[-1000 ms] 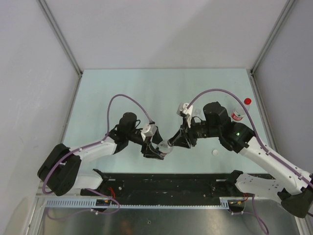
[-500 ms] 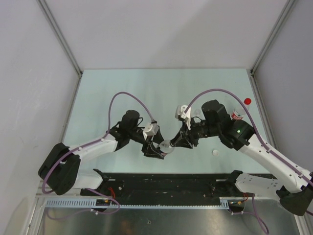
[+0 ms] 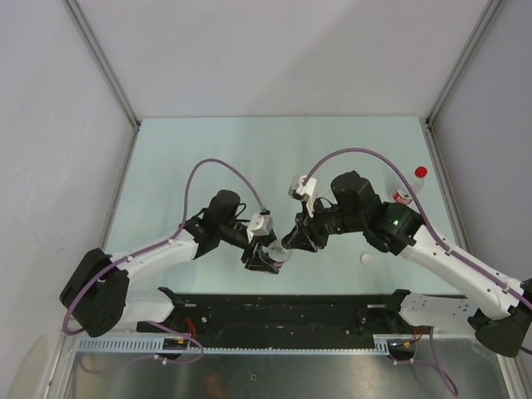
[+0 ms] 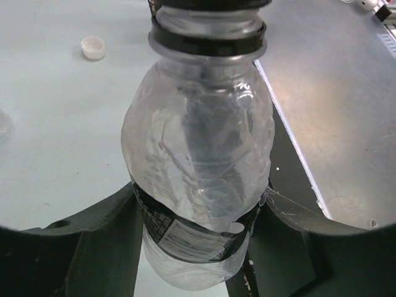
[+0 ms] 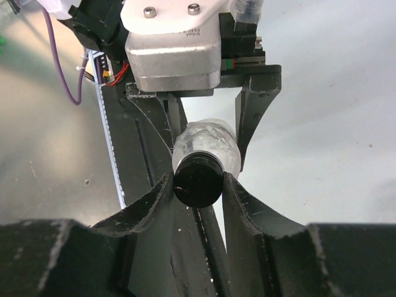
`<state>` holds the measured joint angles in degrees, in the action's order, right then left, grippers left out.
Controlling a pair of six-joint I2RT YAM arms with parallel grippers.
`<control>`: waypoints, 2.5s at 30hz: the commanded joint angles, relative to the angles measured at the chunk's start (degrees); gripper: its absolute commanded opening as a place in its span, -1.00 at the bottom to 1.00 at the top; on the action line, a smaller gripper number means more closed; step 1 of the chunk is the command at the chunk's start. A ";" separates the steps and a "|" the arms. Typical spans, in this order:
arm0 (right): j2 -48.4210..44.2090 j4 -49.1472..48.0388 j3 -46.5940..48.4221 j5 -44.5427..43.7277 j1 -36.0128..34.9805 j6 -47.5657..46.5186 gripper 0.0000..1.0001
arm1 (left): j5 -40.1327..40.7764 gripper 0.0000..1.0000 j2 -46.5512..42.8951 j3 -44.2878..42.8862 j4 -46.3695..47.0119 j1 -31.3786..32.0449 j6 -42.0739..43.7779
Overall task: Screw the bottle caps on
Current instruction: Screw the bottle cap onto the plastic bottle.
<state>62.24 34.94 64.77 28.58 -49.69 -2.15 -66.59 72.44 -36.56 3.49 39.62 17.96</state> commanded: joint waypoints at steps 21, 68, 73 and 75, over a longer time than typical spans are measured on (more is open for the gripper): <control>4.57 5.52 -3.96 -5.86 -1.34 11.21 -0.54 | 8.66 -0.23 -5.80 -4.21 7.48 0.95 2.09; -8.73 -1.50 -2.90 -22.70 -3.27 17.10 0.85 | 15.69 -0.35 2.96 -3.57 18.52 2.82 -4.81; -12.34 -1.43 -2.92 -18.47 -3.46 12.72 0.98 | 14.95 -0.35 2.03 -3.12 18.72 2.76 -3.80; -13.73 -0.31 -2.95 -16.82 -3.48 10.24 0.99 | 14.68 -0.36 1.94 -3.22 18.74 2.75 -3.76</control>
<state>51.29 34.04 60.97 8.12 -52.80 13.85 -49.87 75.70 -37.85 19.22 42.11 13.74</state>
